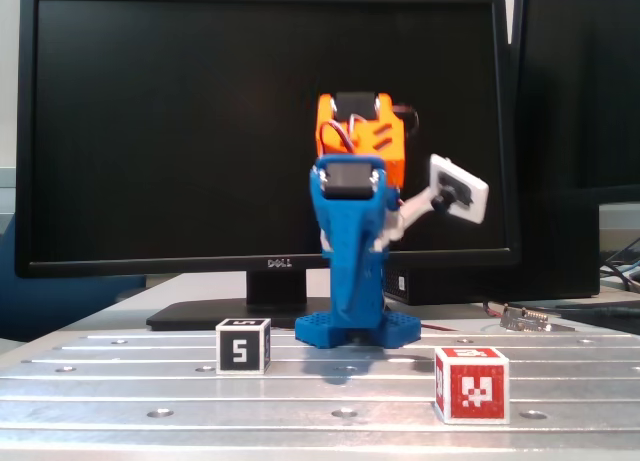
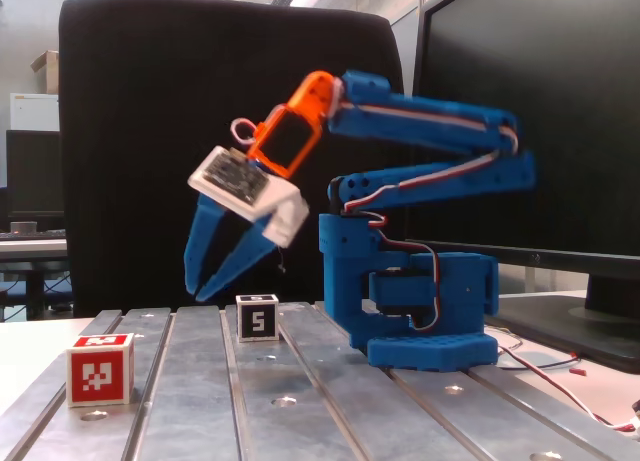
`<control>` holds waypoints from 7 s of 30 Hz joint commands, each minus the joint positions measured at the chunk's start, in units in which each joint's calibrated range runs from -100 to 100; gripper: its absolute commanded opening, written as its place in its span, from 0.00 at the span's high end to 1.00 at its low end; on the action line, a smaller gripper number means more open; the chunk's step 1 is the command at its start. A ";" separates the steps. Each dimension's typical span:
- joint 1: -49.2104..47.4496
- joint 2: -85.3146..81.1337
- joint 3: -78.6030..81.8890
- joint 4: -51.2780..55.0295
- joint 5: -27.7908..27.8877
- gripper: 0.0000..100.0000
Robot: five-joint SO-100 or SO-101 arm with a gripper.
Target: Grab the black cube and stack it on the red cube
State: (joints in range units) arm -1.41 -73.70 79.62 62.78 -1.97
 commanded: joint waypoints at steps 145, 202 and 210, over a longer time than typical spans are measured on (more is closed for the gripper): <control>35.92 43.54 -22.50 9.34 78.72 0.76; 36.00 44.29 -16.80 2.33 78.72 0.78; 36.00 44.29 -17.16 2.41 78.72 0.78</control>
State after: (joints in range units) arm 34.30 -29.13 62.95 64.76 76.75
